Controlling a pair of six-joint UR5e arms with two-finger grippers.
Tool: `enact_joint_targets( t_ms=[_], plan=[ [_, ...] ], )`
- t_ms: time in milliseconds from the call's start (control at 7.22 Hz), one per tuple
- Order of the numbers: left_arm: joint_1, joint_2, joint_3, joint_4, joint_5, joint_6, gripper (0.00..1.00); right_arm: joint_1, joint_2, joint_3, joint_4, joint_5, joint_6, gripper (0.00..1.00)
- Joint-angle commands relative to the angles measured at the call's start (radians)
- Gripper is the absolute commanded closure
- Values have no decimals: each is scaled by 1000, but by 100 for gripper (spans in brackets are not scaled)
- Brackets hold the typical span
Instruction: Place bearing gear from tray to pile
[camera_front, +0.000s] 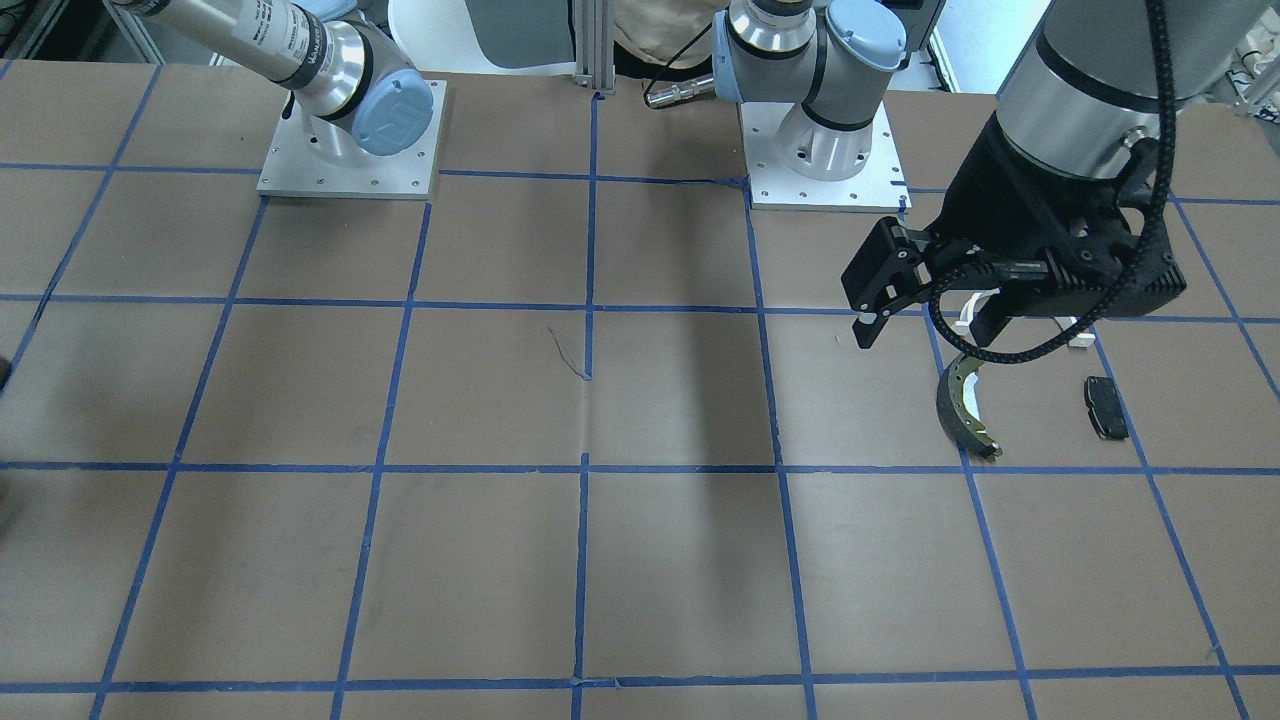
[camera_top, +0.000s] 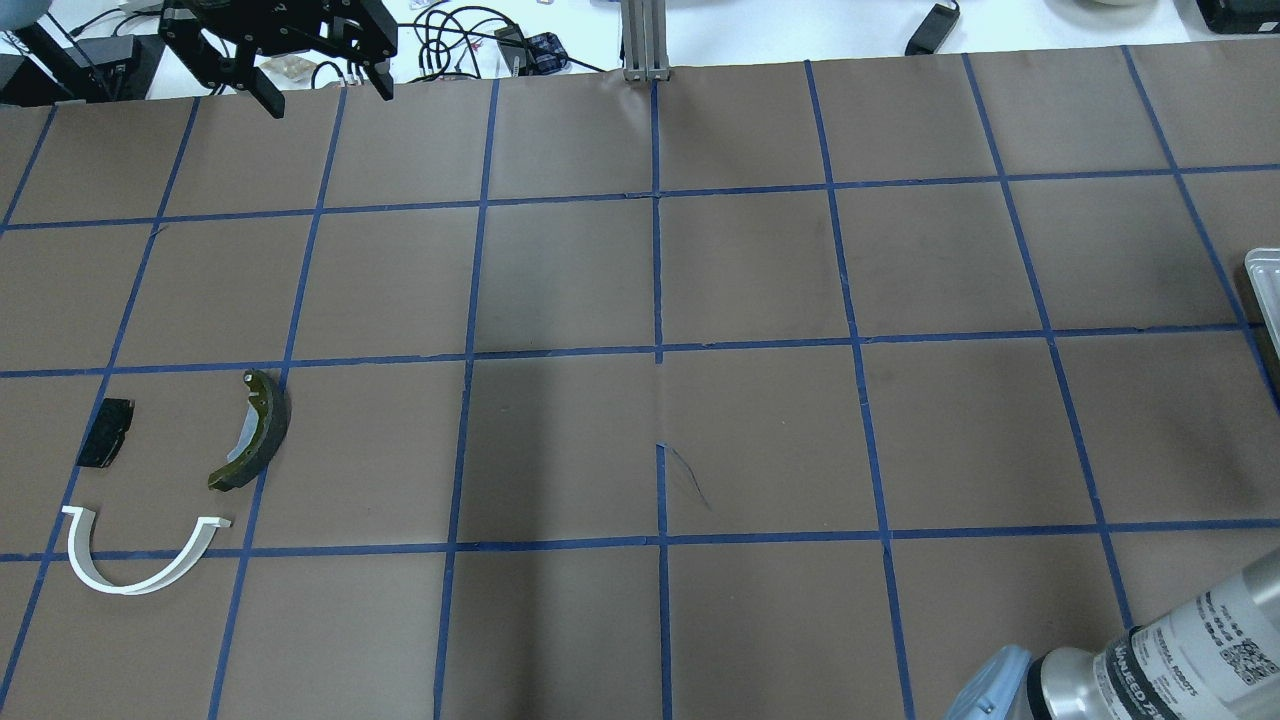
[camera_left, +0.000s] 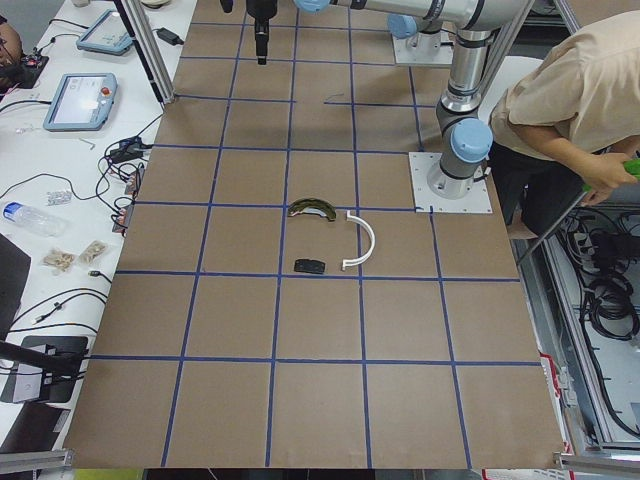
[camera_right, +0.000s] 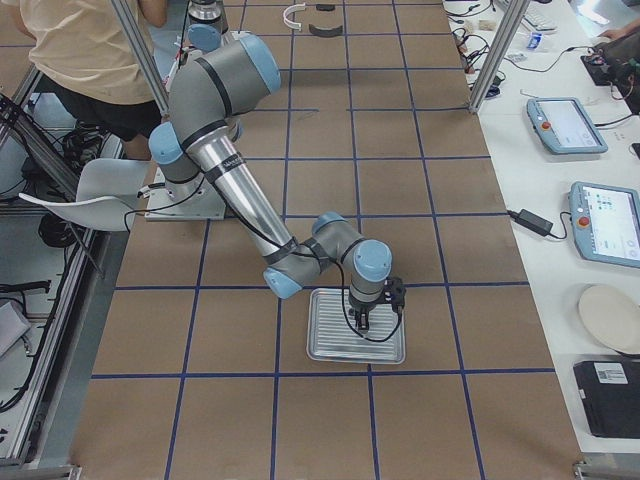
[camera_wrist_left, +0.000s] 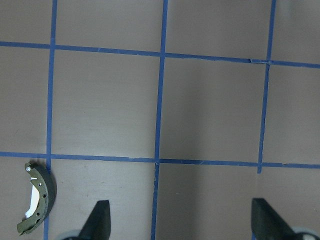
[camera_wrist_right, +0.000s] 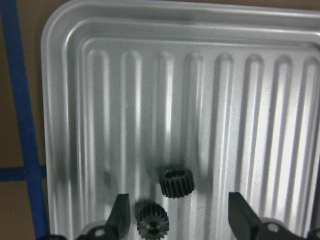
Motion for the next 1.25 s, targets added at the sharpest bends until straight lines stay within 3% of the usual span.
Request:
enact_joint_targets(
  t_ms=[0, 139, 277, 693, 831, 970, 1108],
  plan=[
    [0, 0, 0, 0, 0, 0, 0, 0, 1, 0, 12, 0, -2, 32],
    [0, 0, 0, 0, 0, 0, 0, 0, 1, 0, 13, 0, -14, 34],
    [0, 0, 0, 0, 2, 0, 0, 0, -1, 0, 13, 0, -26, 44],
    [0, 0, 0, 0, 0, 0, 0, 0, -2, 6, 38, 3, -27, 47],
    [0, 0, 0, -1, 0, 0, 0, 0, -1, 7, 36, 4, -28, 64],
    [-2, 0, 0, -1, 0, 0, 0, 0, -1, 7, 36, 6, -28, 69],
    [-2, 0, 0, 0, 0, 0, 0, 0, -2, 5, 36, 3, -25, 82]
  ],
)
